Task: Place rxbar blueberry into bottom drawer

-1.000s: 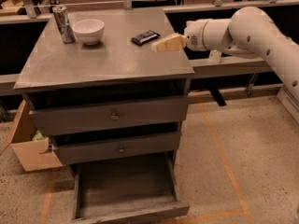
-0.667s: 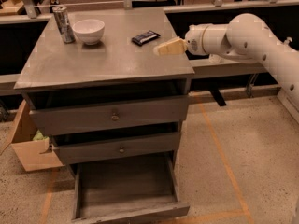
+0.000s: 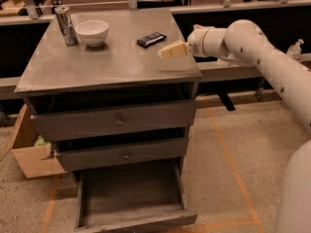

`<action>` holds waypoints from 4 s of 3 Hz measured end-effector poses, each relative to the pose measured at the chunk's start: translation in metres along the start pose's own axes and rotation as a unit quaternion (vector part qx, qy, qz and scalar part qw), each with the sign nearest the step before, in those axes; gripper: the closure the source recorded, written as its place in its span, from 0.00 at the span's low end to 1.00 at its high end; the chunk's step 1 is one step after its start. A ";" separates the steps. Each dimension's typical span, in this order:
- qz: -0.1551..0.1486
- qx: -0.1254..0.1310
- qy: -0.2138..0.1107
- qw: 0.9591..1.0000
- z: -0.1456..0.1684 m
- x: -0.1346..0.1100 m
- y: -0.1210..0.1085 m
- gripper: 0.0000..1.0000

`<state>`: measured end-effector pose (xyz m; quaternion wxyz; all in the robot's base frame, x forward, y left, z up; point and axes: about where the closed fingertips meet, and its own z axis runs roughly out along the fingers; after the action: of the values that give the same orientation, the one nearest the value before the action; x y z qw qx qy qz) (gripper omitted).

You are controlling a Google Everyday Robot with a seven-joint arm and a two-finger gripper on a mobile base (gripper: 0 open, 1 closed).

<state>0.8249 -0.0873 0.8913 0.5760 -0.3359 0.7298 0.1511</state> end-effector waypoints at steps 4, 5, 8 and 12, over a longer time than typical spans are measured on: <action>0.023 -0.030 -0.032 0.999 0.111 -0.022 -0.015 0.00; 0.028 -0.029 -0.038 0.998 0.135 -0.019 -0.018 0.00; 0.053 -0.052 -0.006 0.997 0.166 0.003 -0.009 0.41; 0.005 -0.170 -0.034 0.985 0.053 -0.073 0.022 1.00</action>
Offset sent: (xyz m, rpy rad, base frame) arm 0.0855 0.0401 0.0188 0.0434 -0.0202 0.0589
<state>0.8575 -0.0154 0.9412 0.5345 -0.4199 0.6748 0.2875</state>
